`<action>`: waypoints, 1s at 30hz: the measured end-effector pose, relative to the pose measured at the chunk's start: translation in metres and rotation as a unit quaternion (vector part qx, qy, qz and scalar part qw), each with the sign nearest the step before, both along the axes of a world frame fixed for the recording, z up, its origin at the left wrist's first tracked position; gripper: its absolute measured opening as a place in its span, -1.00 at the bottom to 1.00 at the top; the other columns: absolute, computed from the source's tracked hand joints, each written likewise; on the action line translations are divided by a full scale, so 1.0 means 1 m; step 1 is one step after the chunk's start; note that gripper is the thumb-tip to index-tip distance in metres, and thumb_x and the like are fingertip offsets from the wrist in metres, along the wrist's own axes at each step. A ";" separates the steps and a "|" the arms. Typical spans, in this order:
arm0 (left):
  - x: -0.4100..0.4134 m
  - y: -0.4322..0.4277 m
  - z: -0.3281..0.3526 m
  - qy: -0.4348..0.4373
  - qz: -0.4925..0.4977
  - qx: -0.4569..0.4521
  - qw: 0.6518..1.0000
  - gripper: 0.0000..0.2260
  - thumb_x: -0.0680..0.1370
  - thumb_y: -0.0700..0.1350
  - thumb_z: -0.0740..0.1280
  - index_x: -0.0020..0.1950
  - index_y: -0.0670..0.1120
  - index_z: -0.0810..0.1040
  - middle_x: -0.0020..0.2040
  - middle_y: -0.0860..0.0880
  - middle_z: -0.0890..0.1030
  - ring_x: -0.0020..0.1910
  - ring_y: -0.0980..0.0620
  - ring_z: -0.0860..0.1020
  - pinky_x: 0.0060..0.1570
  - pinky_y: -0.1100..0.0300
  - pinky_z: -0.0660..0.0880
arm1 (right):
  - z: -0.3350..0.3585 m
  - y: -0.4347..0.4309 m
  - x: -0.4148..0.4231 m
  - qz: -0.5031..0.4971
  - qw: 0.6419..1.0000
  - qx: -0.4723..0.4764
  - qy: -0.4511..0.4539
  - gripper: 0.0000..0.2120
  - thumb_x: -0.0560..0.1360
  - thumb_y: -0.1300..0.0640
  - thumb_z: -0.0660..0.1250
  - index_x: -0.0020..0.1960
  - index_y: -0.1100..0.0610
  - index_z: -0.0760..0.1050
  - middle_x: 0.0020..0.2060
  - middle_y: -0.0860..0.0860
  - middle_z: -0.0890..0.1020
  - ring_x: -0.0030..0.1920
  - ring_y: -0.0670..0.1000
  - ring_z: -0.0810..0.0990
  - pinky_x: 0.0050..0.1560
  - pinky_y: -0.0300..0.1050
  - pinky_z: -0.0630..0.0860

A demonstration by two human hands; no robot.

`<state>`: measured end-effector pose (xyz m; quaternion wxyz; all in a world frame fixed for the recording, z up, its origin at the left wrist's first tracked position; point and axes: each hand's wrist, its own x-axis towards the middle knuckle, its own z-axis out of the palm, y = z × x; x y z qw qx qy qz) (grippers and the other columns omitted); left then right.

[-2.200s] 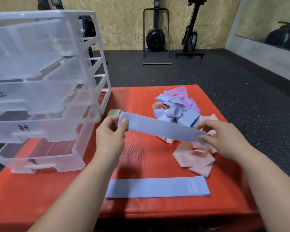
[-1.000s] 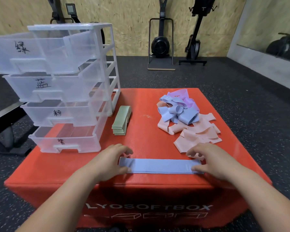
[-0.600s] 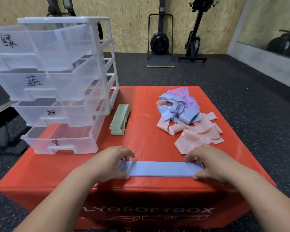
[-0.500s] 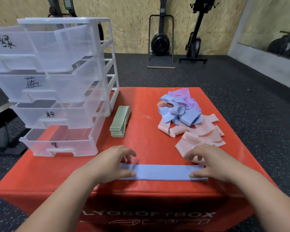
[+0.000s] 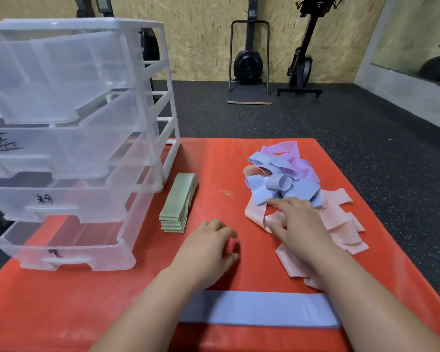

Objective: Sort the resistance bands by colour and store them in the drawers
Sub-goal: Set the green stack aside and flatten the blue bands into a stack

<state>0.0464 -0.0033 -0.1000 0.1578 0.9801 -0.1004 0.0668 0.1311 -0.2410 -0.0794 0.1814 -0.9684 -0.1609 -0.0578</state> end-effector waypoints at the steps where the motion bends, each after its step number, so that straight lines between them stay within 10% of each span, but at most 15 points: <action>1: 0.005 -0.002 -0.001 -0.001 0.005 0.001 1.000 -0.59 0.56 0.17 0.40 0.40 0.15 0.51 0.31 0.09 0.49 0.28 -0.05 0.47 0.29 -0.02 0.48 | -0.001 0.006 0.006 -0.013 1.000 -0.007 0.003 -0.49 0.57 -0.19 0.35 0.50 -0.23 0.38 0.36 -0.11 0.49 0.35 0.09 0.37 0.33 0.09 0.41; 10: 0.024 -0.010 0.000 0.007 0.022 -0.011 1.000 -0.60 0.59 0.18 0.36 0.42 0.14 0.50 0.34 0.08 0.47 0.29 -0.05 0.46 0.28 -0.04 0.48 | -0.013 0.036 0.034 -0.077 0.992 -0.099 0.026 -0.57 0.68 -0.23 0.09 0.42 -0.08 0.46 0.40 -0.06 0.44 0.36 0.15 0.35 0.27 0.12 0.41; 19: 0.022 -0.009 0.014 -0.077 0.033 -0.118 0.989 -0.67 0.60 0.14 0.37 0.36 0.16 0.51 0.24 0.16 0.50 0.19 0.05 0.56 0.17 0.04 0.53 | 0.040 0.021 0.014 -0.027 0.939 0.331 -0.087 -0.76 0.50 0.21 0.50 0.03 -0.12 0.72 -0.01 -0.23 0.71 -0.01 -0.15 0.63 0.05 -0.29 0.50; 26: 0.012 -0.030 0.041 -0.153 -0.002 -0.264 0.952 -0.56 0.59 0.08 0.48 0.45 0.08 0.51 0.28 0.17 0.53 0.26 0.16 0.53 0.26 0.21 0.47 | 0.055 0.014 -0.016 0.074 0.953 0.291 -0.040 -0.78 0.49 0.18 0.55 -0.04 -0.14 0.66 0.07 -0.21 0.66 0.20 -0.18 0.60 0.20 -0.19 0.48; 30: 0.010 -0.036 0.049 -0.134 0.017 -0.329 0.935 -0.88 0.62 -0.04 0.46 0.16 0.07 0.68 -0.01 0.18 0.68 0.01 0.18 0.63 0.07 0.13 0.55 | 0.065 0.015 -0.033 0.114 0.939 0.326 -0.010 -0.74 0.53 0.21 0.52 0.08 -0.11 0.63 0.04 -0.25 0.71 0.09 -0.20 0.67 0.09 -0.39 0.49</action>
